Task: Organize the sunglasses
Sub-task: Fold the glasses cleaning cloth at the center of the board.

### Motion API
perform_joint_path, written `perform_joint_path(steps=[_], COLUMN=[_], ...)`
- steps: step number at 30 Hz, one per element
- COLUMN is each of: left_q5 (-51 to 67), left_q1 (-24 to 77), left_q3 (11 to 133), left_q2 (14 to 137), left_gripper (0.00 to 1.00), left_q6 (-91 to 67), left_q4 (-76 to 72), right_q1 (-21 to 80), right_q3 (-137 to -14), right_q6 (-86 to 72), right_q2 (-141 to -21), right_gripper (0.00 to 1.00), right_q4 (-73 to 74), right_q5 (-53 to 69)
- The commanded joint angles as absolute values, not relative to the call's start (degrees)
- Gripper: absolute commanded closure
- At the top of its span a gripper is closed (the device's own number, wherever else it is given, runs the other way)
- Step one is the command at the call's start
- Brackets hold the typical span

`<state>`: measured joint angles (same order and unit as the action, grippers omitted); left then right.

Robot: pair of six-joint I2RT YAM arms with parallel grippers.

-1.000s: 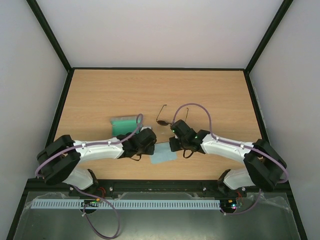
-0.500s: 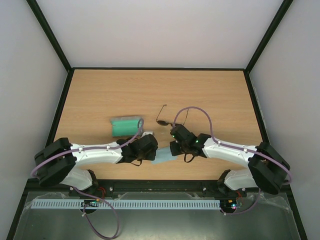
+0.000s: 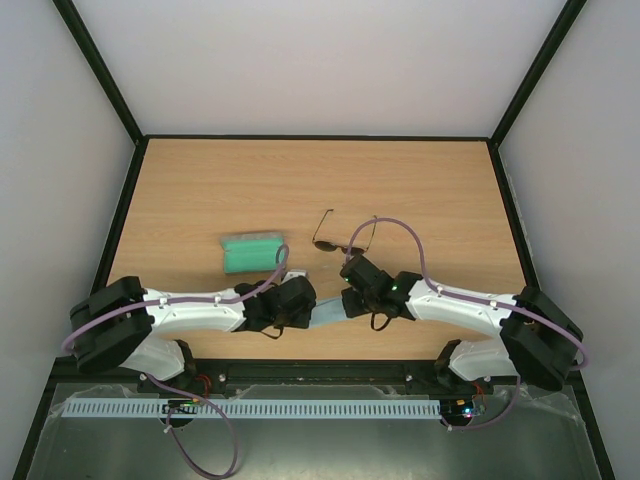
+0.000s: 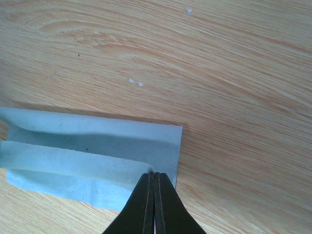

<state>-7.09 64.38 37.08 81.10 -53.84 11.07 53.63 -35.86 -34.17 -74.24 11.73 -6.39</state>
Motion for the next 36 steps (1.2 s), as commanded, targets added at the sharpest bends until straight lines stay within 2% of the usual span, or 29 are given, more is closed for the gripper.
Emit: perform_joint_path(steps=[1, 16, 21, 29, 36], left_q5=[-7.0, -7.0, -6.9, -6.6, -6.5], left_q1=[65.4, 66.2, 66.7, 67.9, 69.2], left_q3=[36.2, 36.1, 36.3, 36.5, 36.4], left_q2=[80.5, 81.6, 82.2, 82.6, 82.6], left_gripper=[0.98, 0.98, 0.98, 0.98, 0.92], left_q6=[-55.1, -55.6, -55.8, -56.4, -57.2], left_q4=[11.4, 10.7, 10.7, 10.5, 10.8], right_q1=[54.3, 54.8, 55.0, 55.1, 55.2], right_q3=[-34.6, -33.3, -33.3, -32.5, -33.4], right_q6=[-35.3, -35.8, -35.9, -36.2, -36.1], right_q2=[-73.4, -74.1, -73.7, -71.4, -70.6], right_gripper=[0.99, 0.98, 0.90, 0.89, 0.84], right_q4=[14.1, 12.8, 13.2, 14.3, 14.6], right_q5=[-7.5, -6.9, -6.7, -6.5, -6.3])
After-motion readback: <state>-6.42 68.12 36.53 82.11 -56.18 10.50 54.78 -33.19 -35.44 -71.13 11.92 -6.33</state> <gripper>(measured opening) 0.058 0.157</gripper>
